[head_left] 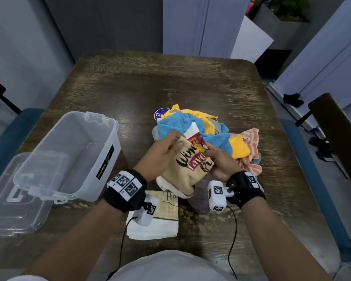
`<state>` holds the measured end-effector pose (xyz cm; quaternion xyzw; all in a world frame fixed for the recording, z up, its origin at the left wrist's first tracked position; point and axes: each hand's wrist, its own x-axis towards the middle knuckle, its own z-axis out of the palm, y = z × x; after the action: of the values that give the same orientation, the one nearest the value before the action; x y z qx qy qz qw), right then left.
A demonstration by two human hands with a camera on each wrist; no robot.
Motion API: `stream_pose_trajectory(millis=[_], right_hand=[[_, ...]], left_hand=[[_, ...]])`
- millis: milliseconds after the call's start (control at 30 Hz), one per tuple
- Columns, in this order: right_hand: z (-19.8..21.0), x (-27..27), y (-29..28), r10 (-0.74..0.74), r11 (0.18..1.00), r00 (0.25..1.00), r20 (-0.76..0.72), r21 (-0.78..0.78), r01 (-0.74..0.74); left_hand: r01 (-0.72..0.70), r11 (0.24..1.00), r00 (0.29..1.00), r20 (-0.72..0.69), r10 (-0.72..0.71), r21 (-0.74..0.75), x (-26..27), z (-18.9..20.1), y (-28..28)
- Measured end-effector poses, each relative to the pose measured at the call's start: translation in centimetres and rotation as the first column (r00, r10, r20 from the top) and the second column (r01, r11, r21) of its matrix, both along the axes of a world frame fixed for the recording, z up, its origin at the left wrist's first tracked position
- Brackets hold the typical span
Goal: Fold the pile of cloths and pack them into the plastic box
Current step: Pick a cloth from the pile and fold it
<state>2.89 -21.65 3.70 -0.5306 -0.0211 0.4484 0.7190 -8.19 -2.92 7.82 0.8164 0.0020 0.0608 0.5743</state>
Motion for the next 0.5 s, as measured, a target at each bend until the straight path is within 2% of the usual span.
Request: stream_pose_trajectory(millis=[167, 333, 500], right_hand=[[2.6, -0.1, -0.2, -0.009, 0.999, 1.0, 0.017, -0.038, 0.01], [4.1, -0.6, 0.1, 0.172, 0.985, 0.982, 0.083, -0.043, -0.169], [4.9, -0.9, 0.4, 0.265, 0.964, 0.956, 0.124, -0.052, -0.26]], left_hand=[[-0.22, 0.975, 0.975, 0.031, 0.221, -0.043, 1.1, -0.3, 1.7], [-0.228, 0.974, 0.972, 0.061, 0.228, -0.014, 2.3, -0.2, 1.7], [-0.256, 0.965, 0.964, 0.053, 0.259, -0.06, 2.7, -0.7, 1.3]])
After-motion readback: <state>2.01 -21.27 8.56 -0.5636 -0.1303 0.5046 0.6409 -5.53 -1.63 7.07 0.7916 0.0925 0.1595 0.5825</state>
